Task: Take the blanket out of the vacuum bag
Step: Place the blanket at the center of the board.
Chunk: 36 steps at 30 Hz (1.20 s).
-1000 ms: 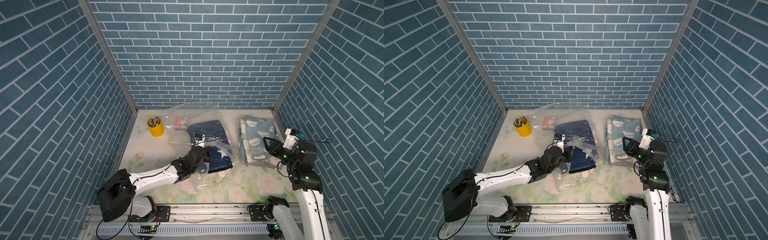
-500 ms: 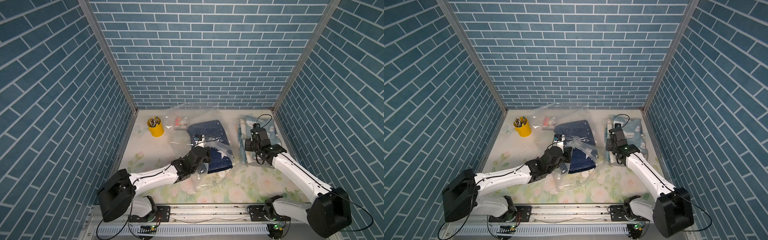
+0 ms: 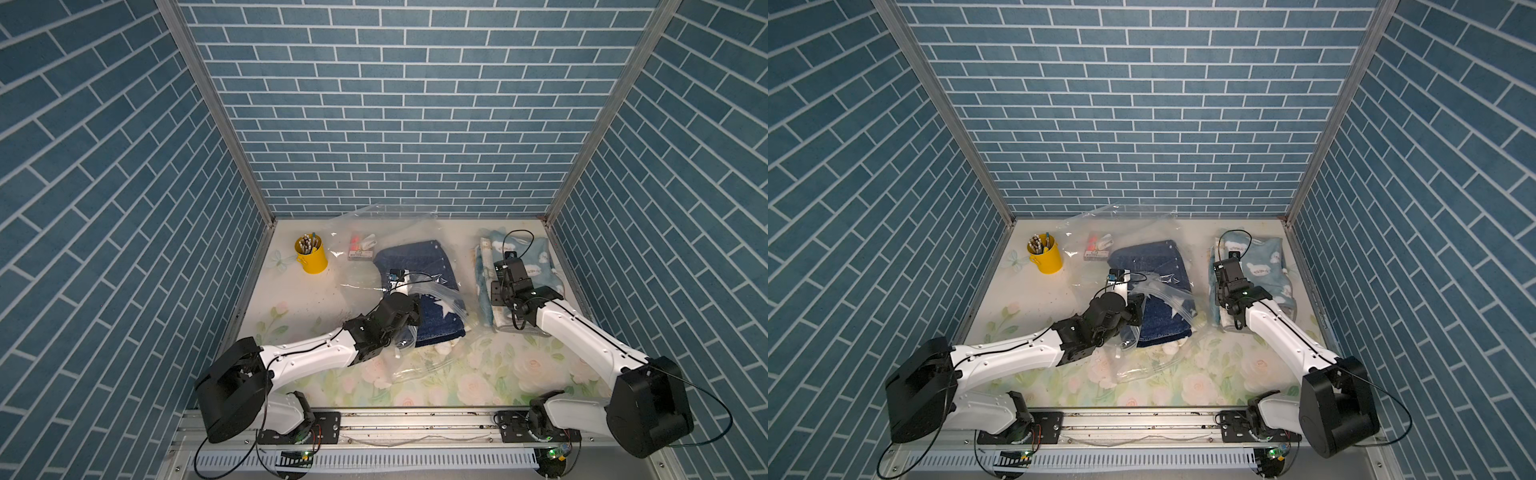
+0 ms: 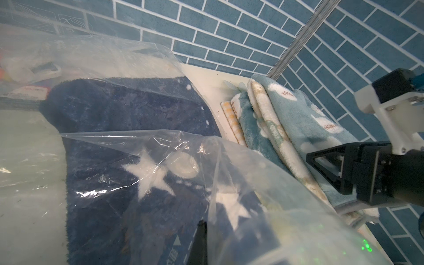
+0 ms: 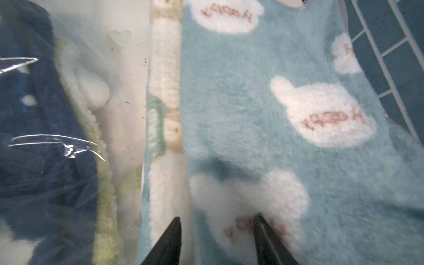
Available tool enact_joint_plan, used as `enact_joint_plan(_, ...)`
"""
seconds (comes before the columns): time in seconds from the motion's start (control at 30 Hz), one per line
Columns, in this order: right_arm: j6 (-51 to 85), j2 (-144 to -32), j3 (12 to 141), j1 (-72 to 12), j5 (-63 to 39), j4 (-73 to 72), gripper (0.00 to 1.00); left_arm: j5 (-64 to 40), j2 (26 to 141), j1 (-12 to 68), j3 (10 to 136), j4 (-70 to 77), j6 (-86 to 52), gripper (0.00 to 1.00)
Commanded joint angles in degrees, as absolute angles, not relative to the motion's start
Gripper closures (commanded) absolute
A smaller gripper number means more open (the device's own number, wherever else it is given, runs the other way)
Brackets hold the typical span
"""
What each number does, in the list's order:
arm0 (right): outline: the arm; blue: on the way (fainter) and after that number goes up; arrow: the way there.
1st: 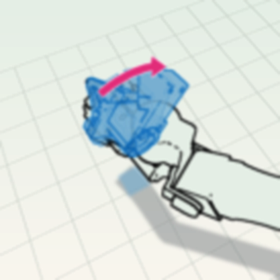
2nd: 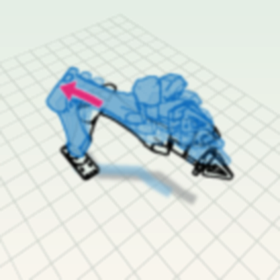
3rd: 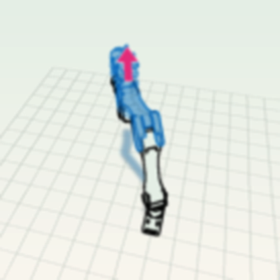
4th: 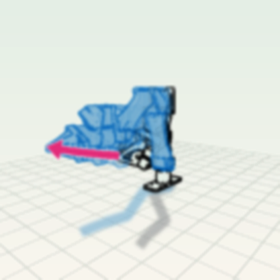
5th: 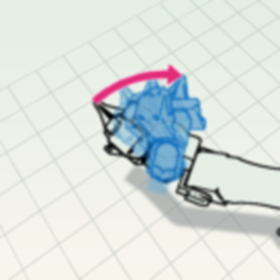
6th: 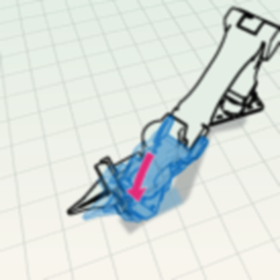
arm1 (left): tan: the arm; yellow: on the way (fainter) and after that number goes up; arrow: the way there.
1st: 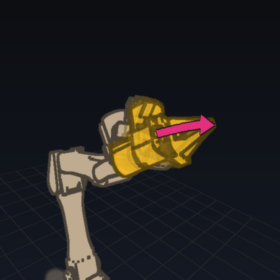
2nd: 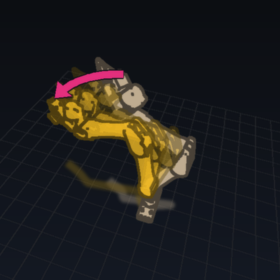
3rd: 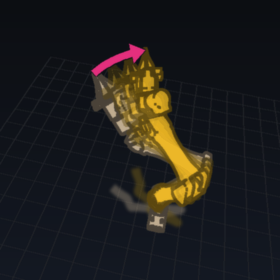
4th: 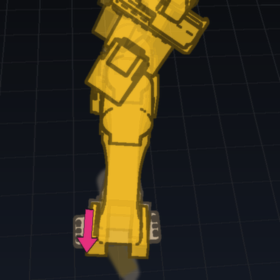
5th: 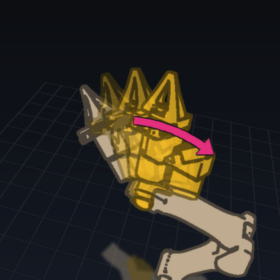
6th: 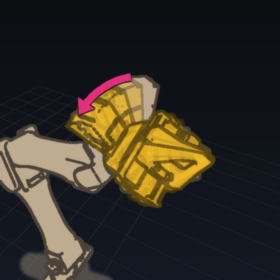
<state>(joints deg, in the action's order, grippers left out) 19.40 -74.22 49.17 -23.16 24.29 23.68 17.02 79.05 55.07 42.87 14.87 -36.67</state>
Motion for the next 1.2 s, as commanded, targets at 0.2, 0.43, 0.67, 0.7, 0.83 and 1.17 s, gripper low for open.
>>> enact_joint_plan(0.2,22.81,-73.61,46.54,-23.33,27.92,24.57,0.96,17.26,78.87,54.49,42.47,15.03,-36.57,1.00)
enact_joint_plan(0.43,21.99,-62.47,48.48,-23.38,19.57,24.75,1.00,16.97,79.19,54.40,43.06,14.76,-36.68,1.00)
enact_joint_plan(0.67,21.44,-60.47,50.80,-23.23,9.65,26.90,1.00,16.53,79.20,54.40,42.81,15.42,-37.25,1.00)
enact_joint_plan(0.7,21.77,-60.60,50.05,-23.27,7.95,25.96,1.00,16.44,79.11,54.40,42.72,15.51,-37.30,1.00)
enact_joint_plan(0.83,23.47,-61.90,46.56,-22.96,3.10,22.15,1.00,16.79,78.84,54.40,42.31,15.47,-36.93,1.00)
enact_joint_plan(1.17,26.20,-61.32,44.39,-20.63,3.01,22.43,0.58,17.11,77.78,54.32,40.35,16.06,-36.70,1.00)
